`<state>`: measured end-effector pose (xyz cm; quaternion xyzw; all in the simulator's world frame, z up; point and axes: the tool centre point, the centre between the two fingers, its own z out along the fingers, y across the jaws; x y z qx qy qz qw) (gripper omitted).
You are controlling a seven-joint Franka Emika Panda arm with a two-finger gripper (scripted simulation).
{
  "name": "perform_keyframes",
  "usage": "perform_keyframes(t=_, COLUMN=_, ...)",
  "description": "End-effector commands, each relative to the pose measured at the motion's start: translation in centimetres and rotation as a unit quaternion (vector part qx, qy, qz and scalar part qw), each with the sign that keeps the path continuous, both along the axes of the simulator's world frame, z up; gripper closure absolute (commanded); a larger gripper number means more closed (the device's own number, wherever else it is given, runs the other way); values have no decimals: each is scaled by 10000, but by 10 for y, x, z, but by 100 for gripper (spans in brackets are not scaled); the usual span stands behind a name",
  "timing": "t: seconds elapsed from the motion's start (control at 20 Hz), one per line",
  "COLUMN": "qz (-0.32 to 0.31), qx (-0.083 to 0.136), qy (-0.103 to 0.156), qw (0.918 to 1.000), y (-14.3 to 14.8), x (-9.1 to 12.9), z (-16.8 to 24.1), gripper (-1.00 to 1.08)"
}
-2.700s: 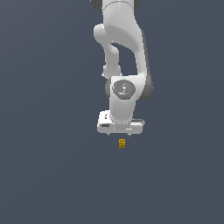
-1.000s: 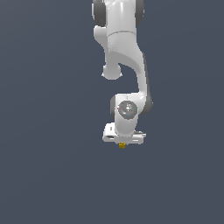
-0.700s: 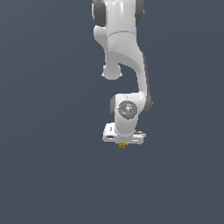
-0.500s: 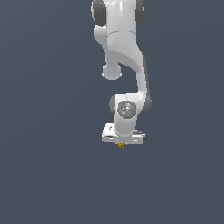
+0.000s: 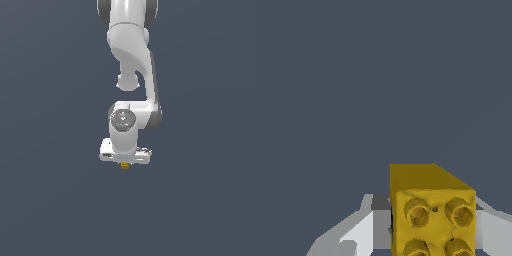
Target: Pick up the object and move it to a goal position.
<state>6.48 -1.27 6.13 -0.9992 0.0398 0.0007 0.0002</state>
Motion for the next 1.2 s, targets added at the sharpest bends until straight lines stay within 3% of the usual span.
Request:
perform_keyframes(t=0.0, qz=-4, qx=-1, qy=-5, qw=10000, y=-25, x=5, z=15, gripper=108)
perform_keyframes(t=0.55, qz=-4, qx=-1, qy=-5, qw=10000, y=-125, x=29, z=74, gripper=108)
perform_keyframes(t=1.15, qz=-4, qx=-3, qy=-7, qw=10000, y=-154, x=38, z=92, gripper=108)
